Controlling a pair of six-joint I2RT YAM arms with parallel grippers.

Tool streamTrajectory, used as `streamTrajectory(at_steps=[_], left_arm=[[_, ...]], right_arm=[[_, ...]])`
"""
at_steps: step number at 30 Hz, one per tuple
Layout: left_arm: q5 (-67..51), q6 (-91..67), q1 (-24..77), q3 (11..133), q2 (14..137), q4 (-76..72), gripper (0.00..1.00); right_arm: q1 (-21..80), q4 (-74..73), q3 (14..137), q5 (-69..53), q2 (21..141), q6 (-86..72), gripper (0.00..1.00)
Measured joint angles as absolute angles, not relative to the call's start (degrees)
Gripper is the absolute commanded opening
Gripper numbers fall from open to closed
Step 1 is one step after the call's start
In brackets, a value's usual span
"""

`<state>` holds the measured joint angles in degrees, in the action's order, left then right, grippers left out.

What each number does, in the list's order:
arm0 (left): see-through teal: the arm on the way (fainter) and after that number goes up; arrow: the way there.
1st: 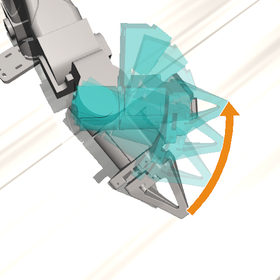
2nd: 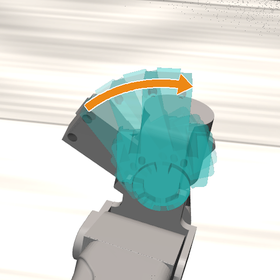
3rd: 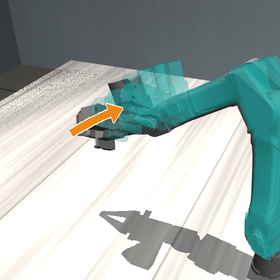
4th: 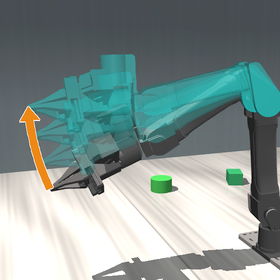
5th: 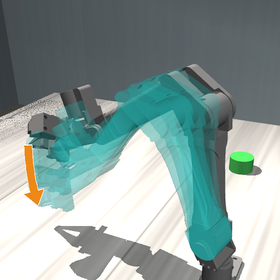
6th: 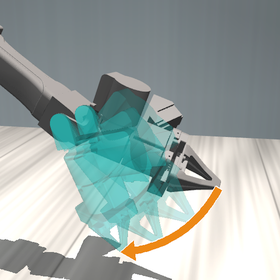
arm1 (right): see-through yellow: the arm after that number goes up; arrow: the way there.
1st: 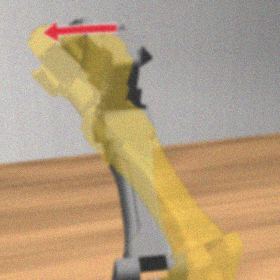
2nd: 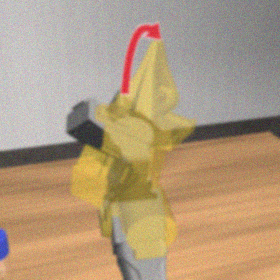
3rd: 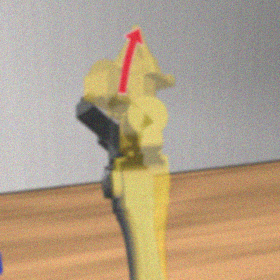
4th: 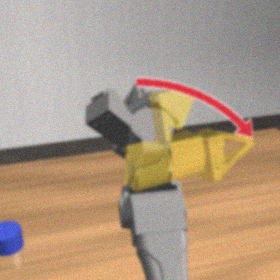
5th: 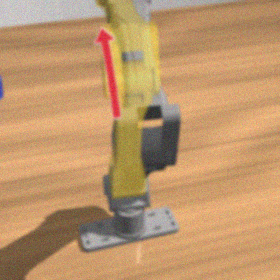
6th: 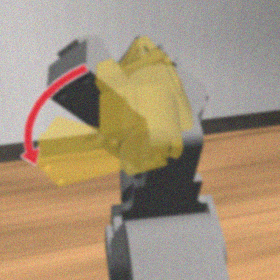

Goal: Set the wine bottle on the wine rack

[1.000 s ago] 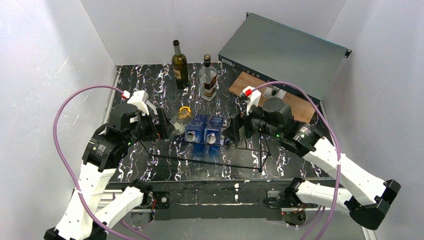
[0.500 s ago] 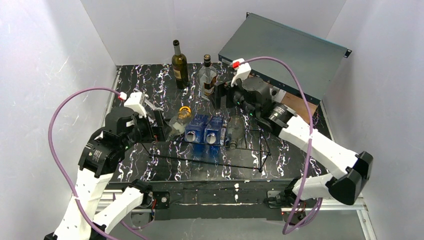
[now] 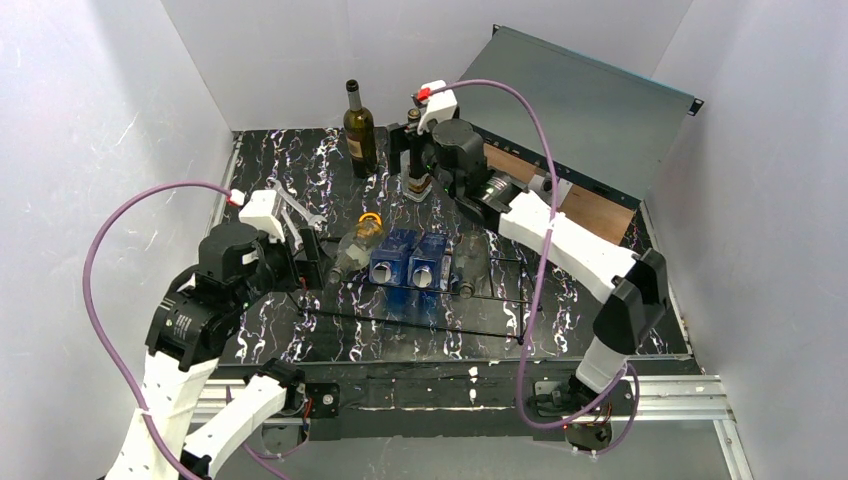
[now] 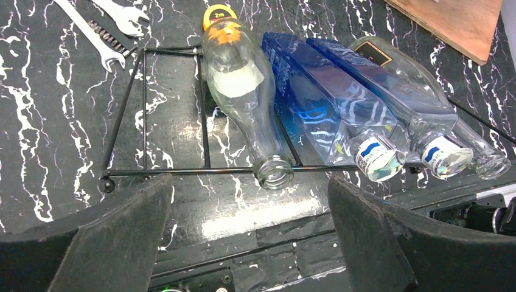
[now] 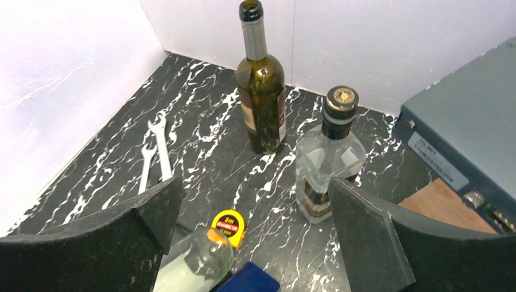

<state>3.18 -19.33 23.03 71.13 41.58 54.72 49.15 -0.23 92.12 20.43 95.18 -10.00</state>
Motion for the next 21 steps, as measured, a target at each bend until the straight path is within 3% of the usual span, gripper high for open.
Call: streamTrajectory(at_steps=[21], left_arm=[[4.1, -18.0, 23.0, 73.1, 40.2, 57.4, 0.98]], right_arm=[[48.1, -0.5, 115.3, 26.8, 116.5, 5.0, 0.98]])
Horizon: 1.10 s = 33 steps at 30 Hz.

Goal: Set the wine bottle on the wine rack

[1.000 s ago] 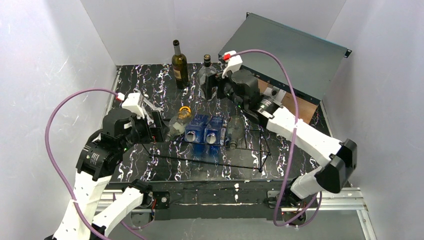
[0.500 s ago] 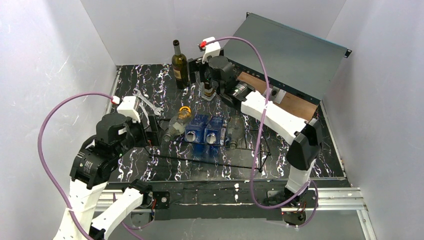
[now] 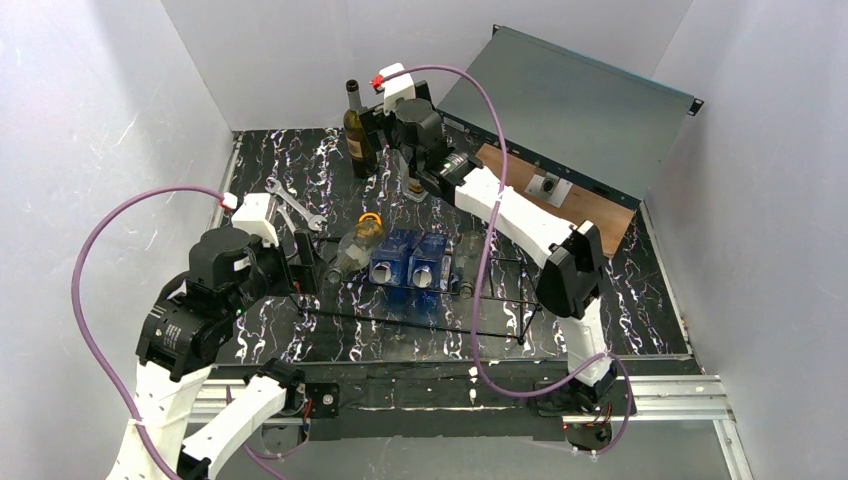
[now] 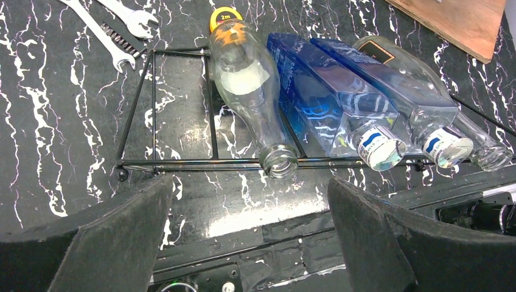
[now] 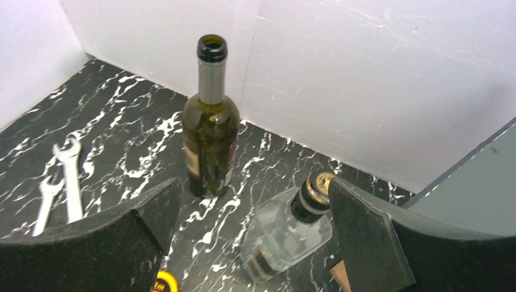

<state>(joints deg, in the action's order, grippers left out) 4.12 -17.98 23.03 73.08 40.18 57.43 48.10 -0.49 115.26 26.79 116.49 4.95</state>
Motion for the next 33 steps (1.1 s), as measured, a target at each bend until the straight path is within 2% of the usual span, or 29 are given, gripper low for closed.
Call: streamTrajectory(at_steps=[13, 16, 23, 33], left_arm=[[4.8, -17.9, 23.0, 74.0, 41.3, 57.5, 0.98], [5.2, -17.9, 23.0, 74.0, 41.6, 57.5, 0.98], [5.5, -18.0, 23.0, 74.0, 41.6, 57.5, 0.98], [5.6, -18.2, 23.0, 74.0, 41.6, 57.9, 0.98]], right_arm=[[43.5, -2.3, 120.7, 27.4, 124.4, 9.2, 0.99], [42.7, -2.9, 120.6, 25.8, 125.0, 8.3, 0.94], [42.0, -2.6, 120.6, 22.9, 127.3, 7.3, 0.72], [41.5, 0.6, 120.6, 21.2, 128.1, 5.6, 0.15]])
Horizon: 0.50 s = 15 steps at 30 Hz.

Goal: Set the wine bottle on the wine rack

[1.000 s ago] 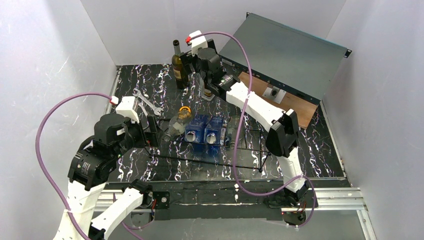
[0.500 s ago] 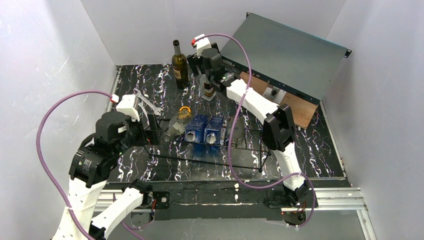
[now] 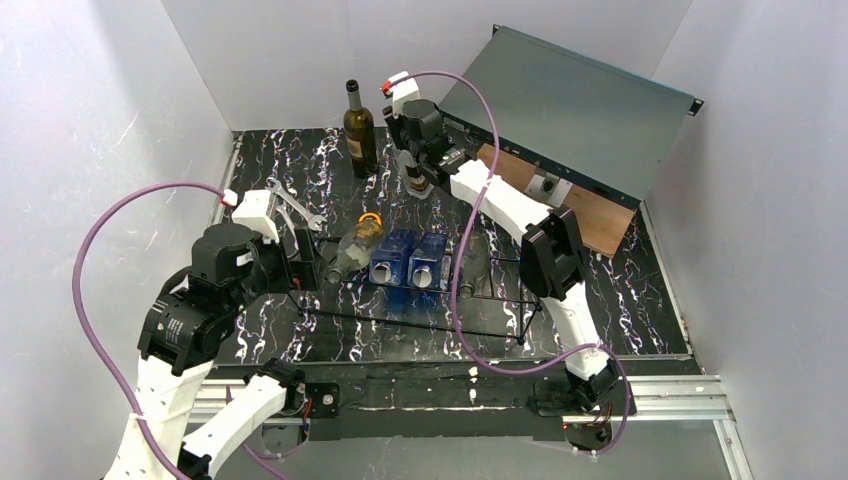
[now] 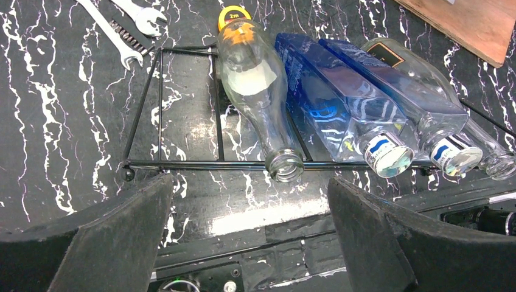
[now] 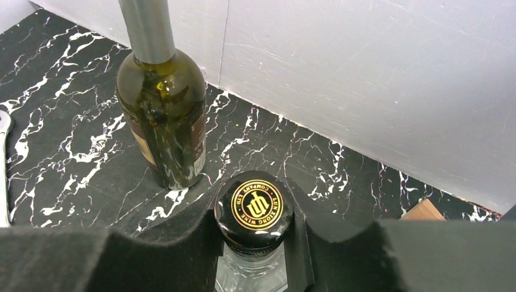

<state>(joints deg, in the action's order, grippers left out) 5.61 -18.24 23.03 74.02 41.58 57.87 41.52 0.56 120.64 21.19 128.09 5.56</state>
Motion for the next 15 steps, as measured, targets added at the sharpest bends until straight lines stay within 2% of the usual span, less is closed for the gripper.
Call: streamTrajectory(at_steps=[3, 15], left_arm=[[5.6, -18.6, 23.0, 74.0, 41.6, 58.2, 0.98], [5.3, -19.9, 23.0, 74.5, 42.4, 58.3, 0.98]], right_arm=[[41.7, 0.6, 120.6, 21.0, 128.1, 6.4, 0.02], [41.6, 1.9, 110.5, 16.4, 120.6, 6.2, 0.01]])
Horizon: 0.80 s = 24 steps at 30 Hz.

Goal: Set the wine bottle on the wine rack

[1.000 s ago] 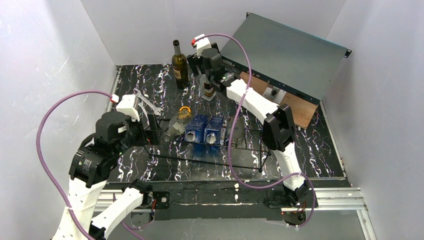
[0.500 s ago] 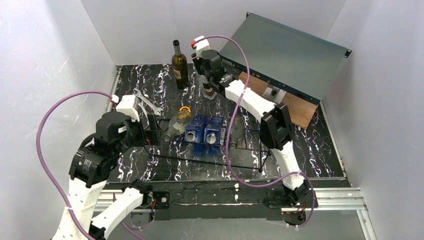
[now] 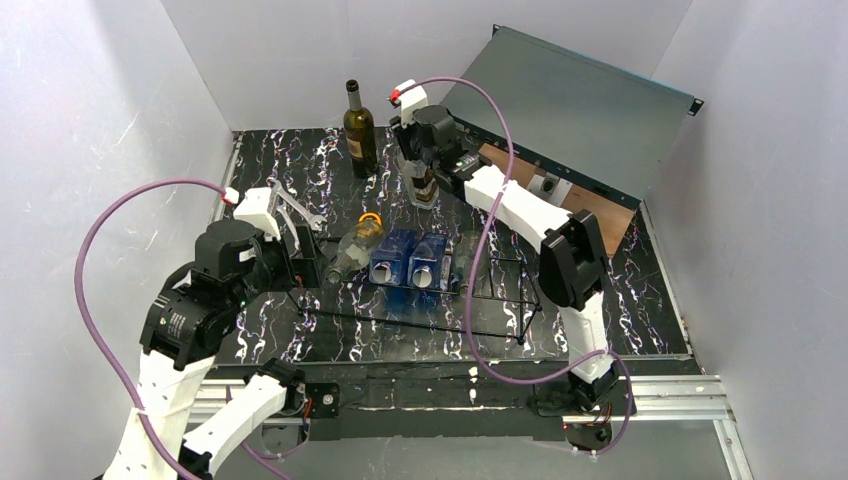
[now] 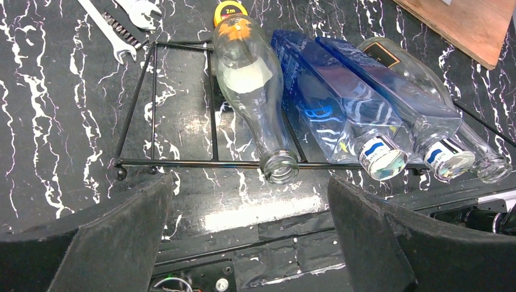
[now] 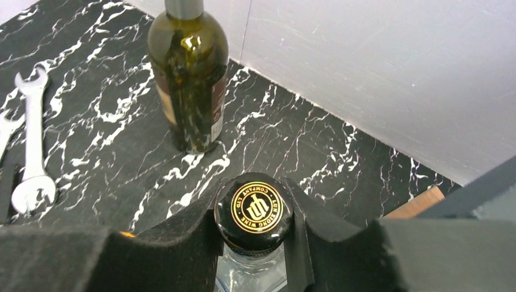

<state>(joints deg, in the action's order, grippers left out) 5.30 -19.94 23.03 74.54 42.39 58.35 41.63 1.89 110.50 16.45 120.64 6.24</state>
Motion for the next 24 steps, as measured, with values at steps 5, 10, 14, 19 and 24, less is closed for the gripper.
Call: streamTrajectory(at_steps=[5, 10, 14, 19, 24], left_arm=[[4.7, -20.6, 23.0, 74.5, 43.4, 58.3, 0.98], [3.9, -20.6, 23.0, 74.5, 44.1, 58.1, 0.98], [3.3, -20.6, 23.0, 74.5, 45.5, 56.9, 0.98], [2.6, -20.7, 23.0, 74.5, 46.1, 56.5, 0.98], [1.9, -21.3, 23.0, 74.5, 46.6, 55.6, 0.98]], right_arm=[[41.7, 1.1, 102.8, 13.7, 112.7, 6.5, 0.01], [41.7, 1.5, 91.2, 15.2, 100.9, 8.6, 0.01], [41.7, 0.4, 81.4, 17.2, 87.0, 10.2, 0.01], [41.7, -1.9, 73.3, 16.7, 77.1, 12.2, 0.01], [41.6, -4.8, 67.0, 16.6, 67.9, 13.7, 0.01]])
